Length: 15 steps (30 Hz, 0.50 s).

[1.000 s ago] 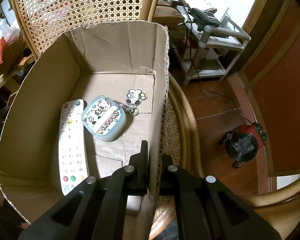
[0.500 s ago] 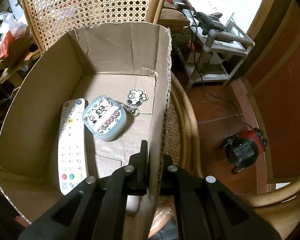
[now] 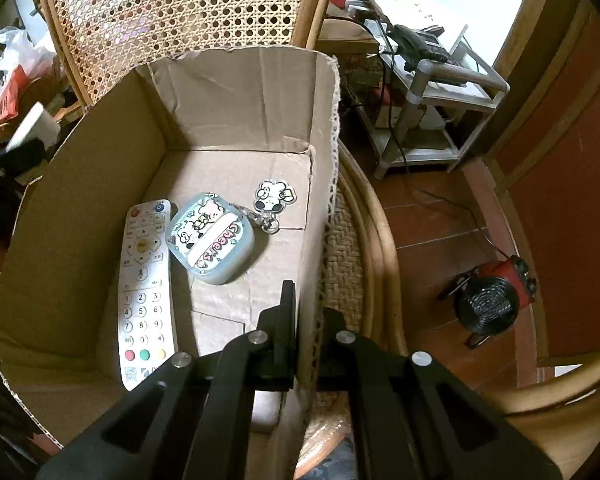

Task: Organize rigid objects
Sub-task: 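Carry the white square adapter into the box and release it on the remote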

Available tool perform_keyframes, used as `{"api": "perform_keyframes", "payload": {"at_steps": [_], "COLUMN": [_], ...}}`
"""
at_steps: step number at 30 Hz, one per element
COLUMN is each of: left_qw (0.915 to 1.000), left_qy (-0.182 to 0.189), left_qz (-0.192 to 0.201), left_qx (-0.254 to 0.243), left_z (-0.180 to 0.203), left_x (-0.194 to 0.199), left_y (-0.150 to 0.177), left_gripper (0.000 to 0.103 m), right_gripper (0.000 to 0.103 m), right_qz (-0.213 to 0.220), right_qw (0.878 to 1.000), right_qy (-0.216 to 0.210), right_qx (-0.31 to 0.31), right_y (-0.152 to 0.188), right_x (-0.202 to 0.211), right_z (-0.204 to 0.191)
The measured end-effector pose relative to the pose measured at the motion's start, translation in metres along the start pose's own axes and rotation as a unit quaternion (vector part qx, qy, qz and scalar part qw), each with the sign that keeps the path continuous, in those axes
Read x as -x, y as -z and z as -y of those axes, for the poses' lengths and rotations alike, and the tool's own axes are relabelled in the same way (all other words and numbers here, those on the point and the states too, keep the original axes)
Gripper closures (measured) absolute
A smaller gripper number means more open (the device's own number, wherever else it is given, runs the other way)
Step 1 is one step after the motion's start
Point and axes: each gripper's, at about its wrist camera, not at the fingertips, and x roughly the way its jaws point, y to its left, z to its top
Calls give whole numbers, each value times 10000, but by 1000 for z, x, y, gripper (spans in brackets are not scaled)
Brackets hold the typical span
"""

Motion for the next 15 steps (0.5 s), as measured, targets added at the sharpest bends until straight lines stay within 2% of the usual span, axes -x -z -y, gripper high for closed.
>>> {"api": "perform_keyframes", "payload": {"at_steps": [6,15], "left_qw": [9996,9981], "left_qy": [198,388], "left_qz": [39,-113], "left_qx": [-180,-471], "left_z": [36,87], "left_x": [7,-6], "left_y": [-12,-1], "left_gripper": [55,55], "right_gripper": [97,97], "right_qz": [-14,-25], "right_qw": [10000,10000], "right_qy": [9,-24], "right_qx": [4,-34], "right_y": [-1,0], "right_x": [0,1], "right_z": [-1,1]}}
